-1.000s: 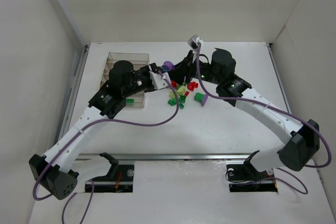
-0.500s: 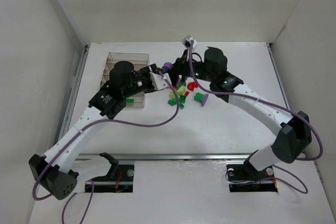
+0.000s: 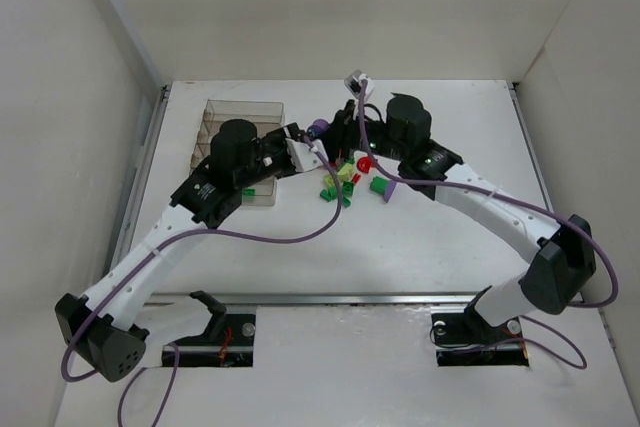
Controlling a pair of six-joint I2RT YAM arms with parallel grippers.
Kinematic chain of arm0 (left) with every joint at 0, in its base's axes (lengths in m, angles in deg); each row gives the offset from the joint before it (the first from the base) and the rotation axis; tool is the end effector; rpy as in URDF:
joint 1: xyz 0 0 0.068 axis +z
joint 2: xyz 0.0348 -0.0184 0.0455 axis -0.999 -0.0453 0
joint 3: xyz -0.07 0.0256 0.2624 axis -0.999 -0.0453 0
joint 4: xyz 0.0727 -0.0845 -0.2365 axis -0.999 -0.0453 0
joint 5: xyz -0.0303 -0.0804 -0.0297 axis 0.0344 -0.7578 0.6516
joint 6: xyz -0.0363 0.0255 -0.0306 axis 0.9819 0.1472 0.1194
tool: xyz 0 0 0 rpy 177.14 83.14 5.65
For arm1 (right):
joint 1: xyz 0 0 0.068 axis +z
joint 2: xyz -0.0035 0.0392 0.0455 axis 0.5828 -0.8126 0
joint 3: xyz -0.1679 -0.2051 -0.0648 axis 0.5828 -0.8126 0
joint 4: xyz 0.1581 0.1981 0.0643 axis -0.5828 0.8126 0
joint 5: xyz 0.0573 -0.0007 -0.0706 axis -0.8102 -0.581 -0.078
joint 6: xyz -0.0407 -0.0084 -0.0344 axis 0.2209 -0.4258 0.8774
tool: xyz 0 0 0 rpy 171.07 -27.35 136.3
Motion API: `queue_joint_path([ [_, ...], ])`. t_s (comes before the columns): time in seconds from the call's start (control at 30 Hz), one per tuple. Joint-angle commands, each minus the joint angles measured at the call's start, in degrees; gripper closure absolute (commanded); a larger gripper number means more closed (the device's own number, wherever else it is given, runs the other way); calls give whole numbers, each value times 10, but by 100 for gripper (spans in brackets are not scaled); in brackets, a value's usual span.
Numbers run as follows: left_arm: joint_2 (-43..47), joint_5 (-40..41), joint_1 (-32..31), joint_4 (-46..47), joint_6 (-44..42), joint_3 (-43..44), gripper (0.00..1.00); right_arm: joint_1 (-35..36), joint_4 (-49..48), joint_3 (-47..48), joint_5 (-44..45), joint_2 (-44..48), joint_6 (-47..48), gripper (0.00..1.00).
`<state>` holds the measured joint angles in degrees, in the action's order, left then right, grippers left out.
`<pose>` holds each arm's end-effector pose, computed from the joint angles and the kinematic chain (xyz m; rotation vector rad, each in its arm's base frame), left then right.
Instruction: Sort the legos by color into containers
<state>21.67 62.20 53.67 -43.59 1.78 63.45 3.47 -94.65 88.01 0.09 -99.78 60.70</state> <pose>0.1983 -0.1461 0.3994 1.2802 1.1195 -0.0993 0.2662 0.2381 0.3851 -0.6598 1.6255 1.1973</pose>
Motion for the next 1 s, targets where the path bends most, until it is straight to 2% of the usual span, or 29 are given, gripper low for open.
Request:
queue_joint_path([
  [0.0, 28, 53, -3, -15, 6, -27, 100, -6, -26, -33, 135, 70, 27, 100],
  [0.1, 33, 58, 23, -29, 12, -41, 100, -6, -26, -65, 209, 101, 46, 100],
  [0.4, 33, 80, 34, -34, 73, -68, 100, -35, -26, -78, 229, 119, 40, 100],
  [0.53, -33, 119, 102, -46, 147, -74, 100, -35, -26, -78, 214, 97, 40, 100],
  [0.57, -77, 119, 148, -52, 168, -56, 100, -35, -26, -78, 214, 97, 40, 100],
  [0.63, -127, 101, 196, -79, 206, -27, 100, -35, -26, -73, 204, 78, 40, 100],
  [0.67, -178, 86, 218, -90, 239, -7, 100, -35, -26, -67, 196, 72, 40, 100],
  [0.7, -202, 70, 253, -102, 251, 38, 100, -35, -26, -62, 187, 58, 45, 100],
  [0.73, -227, 33, 266, -113, 261, 63, 100, -35, -26, -52, 181, 49, 52, 100],
  [0.83, -304, -6, 293, -127, 302, 141, 100, -35, -26, -26, 163, 15, 65, 100],
  [0.97, -355, -36, 300, -134, 314, 160, 100, -35, -26, 4, 145, -25, 65, 100],
])
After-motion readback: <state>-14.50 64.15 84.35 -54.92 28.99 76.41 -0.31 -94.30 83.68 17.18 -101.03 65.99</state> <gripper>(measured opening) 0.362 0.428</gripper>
